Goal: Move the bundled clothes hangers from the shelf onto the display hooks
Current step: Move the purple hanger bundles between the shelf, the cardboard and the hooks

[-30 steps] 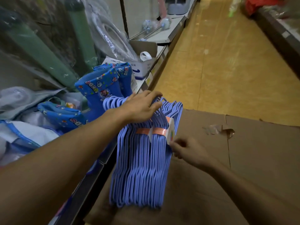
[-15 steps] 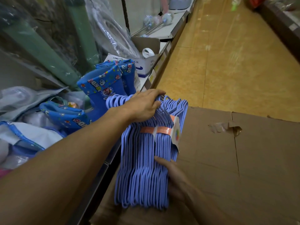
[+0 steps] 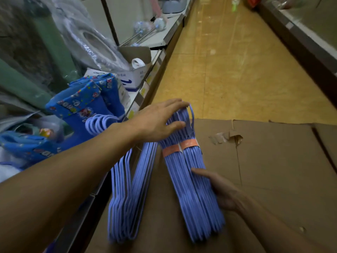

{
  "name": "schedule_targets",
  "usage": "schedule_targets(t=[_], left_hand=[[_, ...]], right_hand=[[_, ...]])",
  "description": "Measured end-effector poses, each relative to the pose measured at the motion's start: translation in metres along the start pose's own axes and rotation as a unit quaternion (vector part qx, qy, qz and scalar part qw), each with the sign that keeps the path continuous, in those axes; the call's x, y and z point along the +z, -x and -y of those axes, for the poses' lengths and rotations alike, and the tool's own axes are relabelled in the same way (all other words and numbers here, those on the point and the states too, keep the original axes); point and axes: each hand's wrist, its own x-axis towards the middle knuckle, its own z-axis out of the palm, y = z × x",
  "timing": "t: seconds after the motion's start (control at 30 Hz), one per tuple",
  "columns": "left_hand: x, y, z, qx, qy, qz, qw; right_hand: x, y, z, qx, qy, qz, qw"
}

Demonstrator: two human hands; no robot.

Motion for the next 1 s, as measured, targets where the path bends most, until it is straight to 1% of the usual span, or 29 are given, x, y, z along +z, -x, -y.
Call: schedule_targets(t=[0.13,0.27,0.33,0.53,0.6,0.7,0.83,0.87,0.9,0.93,1.0], left_hand=[[0.009,-0.017,-0.011,0.038,0.008,-0.015,0.999],[0.026,-0.026,-0.021,0.049,0.071,-0.023,0.996],[0.032,-0.029,-0.028,0.054,0.082,-0.02,0.995],[0.037,-0.039,-0.033,0.058,0.065,-0.021,0.996],[0.04,-0.041,-0.035,0.061,0.061,-0.021,0.996],[0.043,-0.045,-0.038,0.066,0.049,-0.032,0.996],[0.045,-0.052,-0.042,0.074,0.049,-0.044,0.995],[0.045,-0.053,-0.044,0.074,0.049,-0.044,0.995],[0.046,-0.055,-0.045,0.075,0.048,-0.046,0.995],[0.046,-0.057,-0.045,0.076,0.049,-0.047,0.995],[0.047,-0.06,-0.046,0.077,0.053,-0.05,0.994]], right_hand=[[-0.045,0.014,0.024,0.026,0.067,-0.007,0.997],[-0.075,0.018,0.038,0.045,0.116,-0.026,0.992],[-0.081,0.019,0.04,0.045,0.14,-0.034,0.989],[-0.086,0.021,0.038,0.004,0.191,-0.033,0.981],[-0.085,0.023,0.038,-0.023,0.233,-0.041,0.971],[-0.075,0.028,0.039,-0.095,0.318,-0.073,0.94],[-0.062,0.025,0.031,-0.189,0.339,-0.148,0.909],[-0.057,0.022,0.025,-0.205,0.362,-0.175,0.892],[-0.052,0.018,0.017,-0.207,0.399,-0.214,0.867],[-0.045,0.016,0.011,-0.191,0.441,-0.257,0.838],[-0.03,0.015,0.001,-0.138,0.499,-0.317,0.794]])
